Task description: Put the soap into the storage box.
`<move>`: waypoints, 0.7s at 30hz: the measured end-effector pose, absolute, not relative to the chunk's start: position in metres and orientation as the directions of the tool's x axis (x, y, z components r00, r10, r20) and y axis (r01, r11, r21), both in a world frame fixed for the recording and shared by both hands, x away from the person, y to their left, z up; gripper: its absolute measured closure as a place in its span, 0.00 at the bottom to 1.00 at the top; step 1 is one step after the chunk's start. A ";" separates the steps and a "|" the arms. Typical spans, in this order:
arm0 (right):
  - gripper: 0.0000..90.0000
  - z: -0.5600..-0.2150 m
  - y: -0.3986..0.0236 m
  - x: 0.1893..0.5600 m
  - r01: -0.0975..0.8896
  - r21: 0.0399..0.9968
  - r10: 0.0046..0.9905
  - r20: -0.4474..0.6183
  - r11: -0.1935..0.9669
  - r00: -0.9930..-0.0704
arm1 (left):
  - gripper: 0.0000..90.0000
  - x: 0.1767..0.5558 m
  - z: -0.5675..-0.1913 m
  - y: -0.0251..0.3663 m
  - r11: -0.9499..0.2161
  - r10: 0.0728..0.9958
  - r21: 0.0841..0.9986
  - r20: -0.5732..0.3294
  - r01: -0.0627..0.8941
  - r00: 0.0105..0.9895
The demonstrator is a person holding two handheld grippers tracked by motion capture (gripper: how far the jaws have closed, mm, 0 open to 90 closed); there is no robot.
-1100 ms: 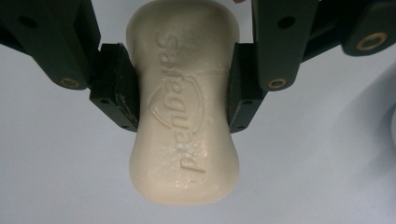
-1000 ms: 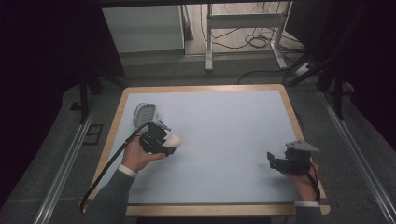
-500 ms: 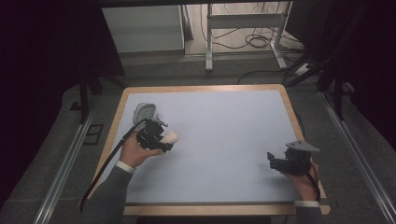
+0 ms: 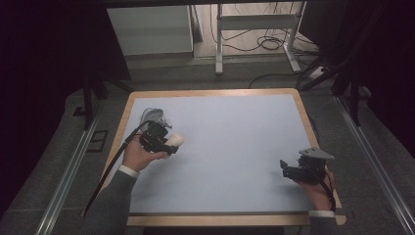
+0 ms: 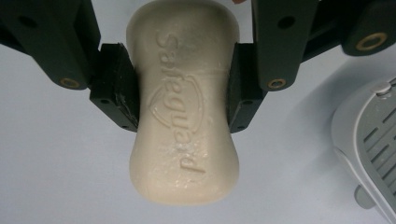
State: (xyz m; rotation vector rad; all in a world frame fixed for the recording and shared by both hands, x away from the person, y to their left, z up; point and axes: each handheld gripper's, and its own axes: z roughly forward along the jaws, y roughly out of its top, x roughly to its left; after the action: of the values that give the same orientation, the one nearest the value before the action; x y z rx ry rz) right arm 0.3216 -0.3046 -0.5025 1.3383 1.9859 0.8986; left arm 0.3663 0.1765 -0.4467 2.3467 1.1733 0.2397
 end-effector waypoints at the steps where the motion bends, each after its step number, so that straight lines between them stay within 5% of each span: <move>1: 0.09 -0.503 -0.305 0.322 0.552 0.788 0.939 -0.091 0.272 -0.332 | 0.55 0.367 -0.446 0.177 -0.497 0.792 0.510 -0.065 0.702 0.607; 21: 0.09 -0.504 -0.303 0.322 0.551 0.788 0.937 -0.091 0.275 -0.336 | 0.55 0.389 -0.435 0.190 -0.463 0.825 0.517 -0.047 0.720 0.564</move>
State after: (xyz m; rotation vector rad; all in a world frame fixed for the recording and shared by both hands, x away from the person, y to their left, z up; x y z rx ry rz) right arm 0.3220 -0.3034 -0.5037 1.3346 1.9906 0.8991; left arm 0.3891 0.1897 -0.4349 2.3132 1.2398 0.2875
